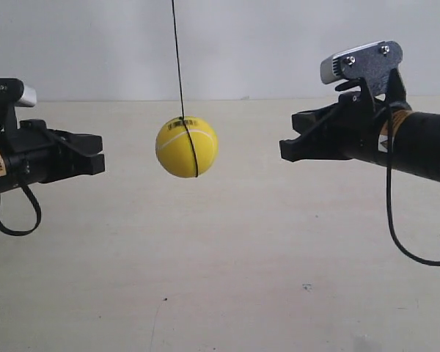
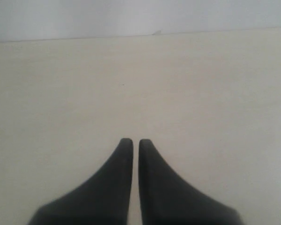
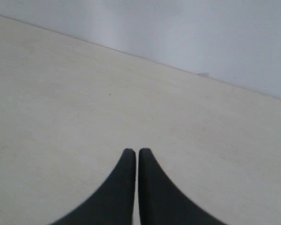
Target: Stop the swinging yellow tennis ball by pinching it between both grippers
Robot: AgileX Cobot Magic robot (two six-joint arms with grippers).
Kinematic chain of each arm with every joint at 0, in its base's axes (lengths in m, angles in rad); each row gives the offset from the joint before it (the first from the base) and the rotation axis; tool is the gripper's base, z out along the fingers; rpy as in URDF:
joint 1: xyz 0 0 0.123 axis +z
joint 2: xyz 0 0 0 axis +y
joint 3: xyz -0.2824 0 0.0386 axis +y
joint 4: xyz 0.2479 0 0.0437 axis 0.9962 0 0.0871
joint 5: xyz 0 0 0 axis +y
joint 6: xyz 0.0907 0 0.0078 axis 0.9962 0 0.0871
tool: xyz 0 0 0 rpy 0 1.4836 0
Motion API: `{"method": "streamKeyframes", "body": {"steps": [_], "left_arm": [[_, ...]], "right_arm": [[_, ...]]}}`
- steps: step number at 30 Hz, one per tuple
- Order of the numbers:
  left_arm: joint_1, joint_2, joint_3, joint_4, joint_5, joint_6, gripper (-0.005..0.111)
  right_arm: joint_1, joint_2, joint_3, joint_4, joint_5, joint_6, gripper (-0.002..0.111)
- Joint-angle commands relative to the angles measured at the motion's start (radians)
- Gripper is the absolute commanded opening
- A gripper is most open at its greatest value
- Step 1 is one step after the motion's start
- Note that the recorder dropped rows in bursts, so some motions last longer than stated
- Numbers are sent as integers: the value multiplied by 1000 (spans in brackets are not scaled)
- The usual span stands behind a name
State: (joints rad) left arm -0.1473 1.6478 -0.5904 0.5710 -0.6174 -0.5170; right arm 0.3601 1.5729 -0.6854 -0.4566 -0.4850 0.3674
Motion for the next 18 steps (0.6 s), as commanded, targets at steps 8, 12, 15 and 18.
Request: {"method": "streamKeyframes", "body": {"steps": [8, 12, 15, 18], "left_arm": [[-3, -6, -1, 364, -414, -88, 5], [-3, -6, -1, 419, -513, -88, 5], [-3, -6, -1, 484, -604, -88, 5], [-3, -7, -1, 491, -604, -89, 5]], "right_arm": [[-1, -68, -4, -501, -265, 317, 0], [-1, -68, -4, -563, -336, 333, 0], [-1, -68, -4, -582, -402, 363, 0], [-1, -68, -4, -587, -425, 384, 0]]}}
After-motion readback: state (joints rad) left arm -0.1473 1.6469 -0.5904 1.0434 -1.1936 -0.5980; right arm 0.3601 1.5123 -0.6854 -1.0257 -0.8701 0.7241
